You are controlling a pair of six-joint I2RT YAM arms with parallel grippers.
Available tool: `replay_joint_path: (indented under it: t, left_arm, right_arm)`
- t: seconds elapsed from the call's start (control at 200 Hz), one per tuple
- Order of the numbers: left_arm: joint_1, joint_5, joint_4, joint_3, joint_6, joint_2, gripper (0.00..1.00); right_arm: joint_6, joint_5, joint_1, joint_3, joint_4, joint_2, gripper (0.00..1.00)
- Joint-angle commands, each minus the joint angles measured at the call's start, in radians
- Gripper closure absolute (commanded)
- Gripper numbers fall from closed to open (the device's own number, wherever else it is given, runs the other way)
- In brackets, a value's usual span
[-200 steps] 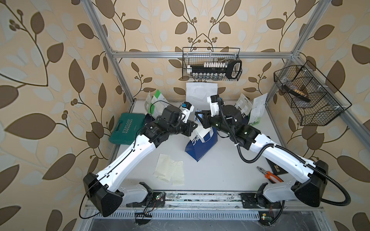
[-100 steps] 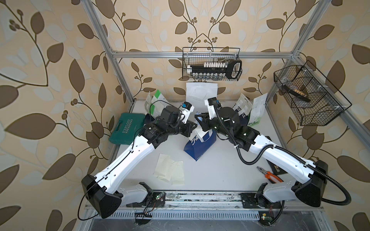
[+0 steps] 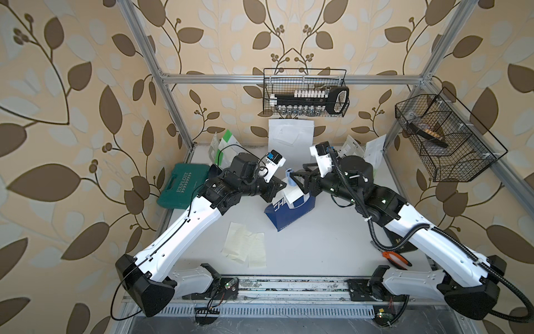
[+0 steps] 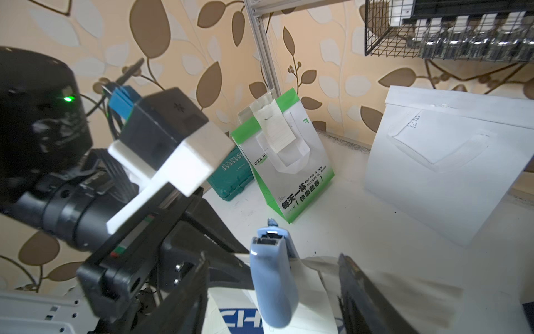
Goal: Staple the receipts to the bags
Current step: Place the stapler in the takeout bag, then staple the receipt to the takeout bag.
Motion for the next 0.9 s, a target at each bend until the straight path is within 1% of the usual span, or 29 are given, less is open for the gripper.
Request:
replay_joint_path:
  t: [0.0, 0.095, 0.14, 0.155, 0.175, 0.25, 0.33, 0.425, 0.47, 0.495, 0.58, 0.72, 0.895]
  left_arm:
    - [-0.004, 0.152, -0.046, 0.059, 0.134, -0.028, 1.00]
    - [-0.006, 0.246, -0.068, 0.055, 0.181, -0.045, 1.00]
    - [-0.005, 0.271, -0.084, 0.058, 0.193, -0.047, 1.00]
    - [-0.006, 0.277, -0.089, 0.060, 0.198, -0.047, 1.00]
    - [-0.006, 0.282, -0.098, 0.065, 0.202, -0.047, 1.00]
    - [-0.006, 0.286, -0.128, 0.082, 0.214, -0.041, 1.00]
    - [-0.006, 0.303, -0.146, 0.091, 0.224, -0.039, 1.00]
    - [-0.007, 0.326, -0.159, 0.096, 0.232, -0.039, 1.00]
    - [-0.007, 0.339, -0.165, 0.096, 0.242, -0.040, 1.00]
    - [-0.007, 0.343, -0.167, 0.094, 0.244, -0.041, 1.00]
    - [-0.007, 0.353, -0.181, 0.099, 0.253, -0.040, 1.00]
    - [-0.006, 0.363, -0.166, 0.100, 0.248, -0.046, 1.00]
    - [-0.005, 0.391, -0.142, 0.100, 0.236, -0.052, 1.00]
  right_arm:
    - [-0.075, -0.212, -0.076, 0.043, -0.117, -0.018, 0.22]
    - [-0.171, -0.415, -0.129, 0.108, -0.213, 0.012, 0.21]
    - [-0.224, -0.447, -0.131, 0.133, -0.247, 0.024, 0.21]
    - [-0.242, -0.458, -0.133, 0.139, -0.260, 0.028, 0.17]
    - [-0.261, -0.477, -0.138, 0.147, -0.272, 0.033, 0.16]
    - [-0.324, -0.578, -0.162, 0.191, -0.329, 0.065, 0.16]
    - [-0.439, -0.670, -0.167, 0.257, -0.442, 0.109, 0.15]
    - [-0.545, -0.692, -0.168, 0.318, -0.535, 0.153, 0.14]
    - [-0.572, -0.687, -0.170, 0.337, -0.556, 0.167, 0.14]
    - [-0.588, -0.685, -0.169, 0.348, -0.570, 0.174, 0.11]
    - [-0.645, -0.703, -0.170, 0.390, -0.622, 0.205, 0.11]
    - [-0.711, -0.734, -0.169, 0.440, -0.690, 0.251, 0.11]
    - [-0.772, -0.773, -0.168, 0.455, -0.744, 0.286, 0.11]
